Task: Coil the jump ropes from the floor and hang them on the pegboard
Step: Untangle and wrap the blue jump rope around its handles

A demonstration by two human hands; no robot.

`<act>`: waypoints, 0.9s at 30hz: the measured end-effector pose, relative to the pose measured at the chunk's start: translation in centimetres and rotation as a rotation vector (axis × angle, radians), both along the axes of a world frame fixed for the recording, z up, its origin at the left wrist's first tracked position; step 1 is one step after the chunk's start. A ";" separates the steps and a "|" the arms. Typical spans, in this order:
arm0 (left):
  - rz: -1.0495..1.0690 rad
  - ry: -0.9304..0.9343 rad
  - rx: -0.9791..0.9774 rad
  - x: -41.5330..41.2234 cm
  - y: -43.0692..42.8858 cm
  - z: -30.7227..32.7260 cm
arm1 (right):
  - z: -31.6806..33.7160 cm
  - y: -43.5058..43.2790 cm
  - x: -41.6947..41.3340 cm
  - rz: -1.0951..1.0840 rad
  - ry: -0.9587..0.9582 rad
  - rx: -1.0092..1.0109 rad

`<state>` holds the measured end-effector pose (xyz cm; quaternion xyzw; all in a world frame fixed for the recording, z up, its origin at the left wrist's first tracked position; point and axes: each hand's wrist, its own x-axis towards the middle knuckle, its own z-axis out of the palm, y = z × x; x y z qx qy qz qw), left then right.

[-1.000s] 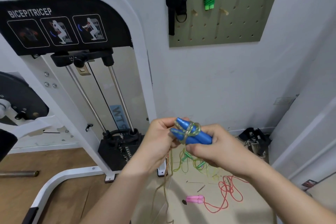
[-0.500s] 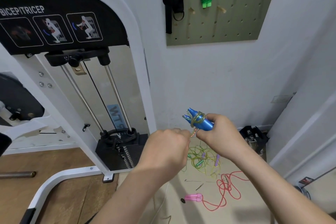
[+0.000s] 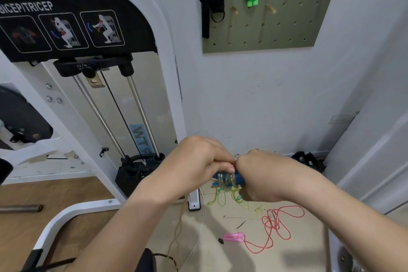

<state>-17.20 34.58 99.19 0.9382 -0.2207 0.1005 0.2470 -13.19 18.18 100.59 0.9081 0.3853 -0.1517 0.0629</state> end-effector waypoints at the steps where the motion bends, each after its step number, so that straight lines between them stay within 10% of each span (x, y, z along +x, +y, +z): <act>1: 0.064 0.091 -0.155 -0.1 0.1 0.1 | 0.4 -0.2 0.1 0.004 0.031 0.047; 12: 0.122 0.449 -1.042 0.3 0.6 -1.3 | 0.5 -1.0 0.5 -0.044 0.342 0.853; 19: 0.052 0.628 -1.281 0.2 -2.7 -2.6 | 0.8 0.2 0.3 -0.413 0.765 1.277; 23: 0.298 0.426 -1.096 0.0 -3.4 -3.2 | -1.3 0.6 1.5 -0.708 0.732 1.400; 27: 0.325 0.152 -0.505 -0.7 -3.4 -3.0 | -1.8 1.1 2.2 -0.858 0.594 1.453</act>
